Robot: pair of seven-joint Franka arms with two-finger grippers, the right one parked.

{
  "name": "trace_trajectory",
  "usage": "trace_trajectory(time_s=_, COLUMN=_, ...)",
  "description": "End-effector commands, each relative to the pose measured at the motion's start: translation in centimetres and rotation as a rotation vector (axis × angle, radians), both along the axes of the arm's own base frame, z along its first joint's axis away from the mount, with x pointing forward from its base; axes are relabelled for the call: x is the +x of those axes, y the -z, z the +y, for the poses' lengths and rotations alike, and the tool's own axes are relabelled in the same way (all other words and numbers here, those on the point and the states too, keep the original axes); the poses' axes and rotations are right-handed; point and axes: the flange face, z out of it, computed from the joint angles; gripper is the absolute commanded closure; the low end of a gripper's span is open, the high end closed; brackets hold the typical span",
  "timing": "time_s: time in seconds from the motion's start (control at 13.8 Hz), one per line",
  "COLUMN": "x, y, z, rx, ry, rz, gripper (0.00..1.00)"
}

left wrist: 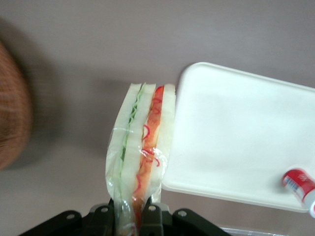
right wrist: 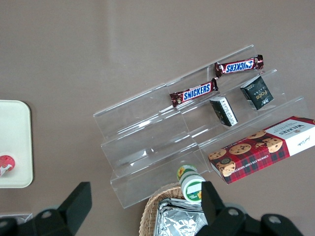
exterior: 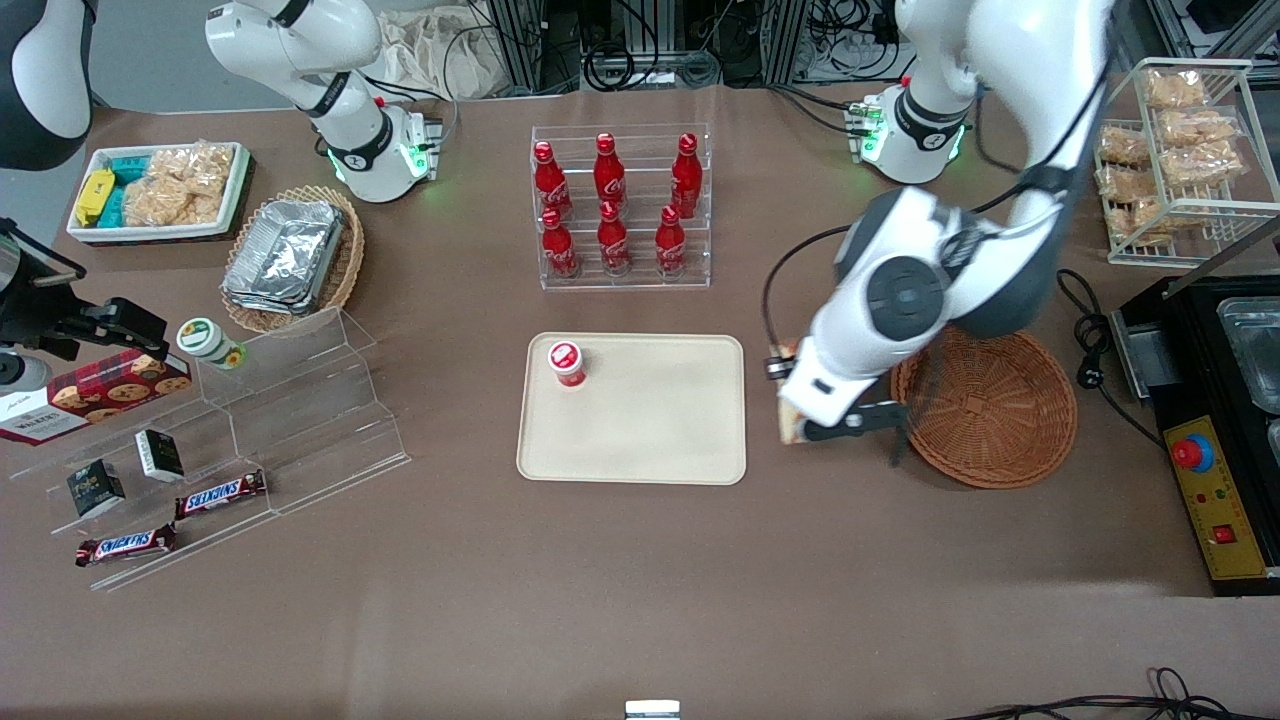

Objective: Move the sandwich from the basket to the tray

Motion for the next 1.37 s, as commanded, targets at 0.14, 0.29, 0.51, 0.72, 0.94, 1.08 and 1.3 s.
trace_trajectory(time_s=0.14, x=0.5, y=7.4, z=-8.2, rx=-0.017, ry=-0.045, rz=-0.030, gripper=1.00)
trace_trajectory(time_s=0.29, x=1.1, y=9.3, z=-9.1, rx=0.014, ry=-0.053, rz=-0.045, gripper=1.00)
trace_trajectory(time_s=0.51, x=0.9, y=10.6, z=-9.3, rx=0.025, ry=-0.042, rz=-0.038, gripper=0.68)
trace_trajectory(time_s=0.72, x=1.1, y=10.4, z=-9.2, rx=0.025, ry=-0.040, rz=-0.044, gripper=0.00)
trace_trajectory(time_s=0.94, x=1.3, y=8.1, z=-8.2, rx=0.048, ry=-0.045, rz=-0.038, gripper=0.00)
trace_trajectory(time_s=1.08, x=1.2, y=3.9, z=-6.6, rx=0.082, ry=-0.063, rz=-0.027, gripper=0.00)
trace_trajectory(time_s=1.3, x=1.5, y=-4.1, z=0.9, rx=0.112, ry=-0.088, rz=-0.012, gripper=0.00)
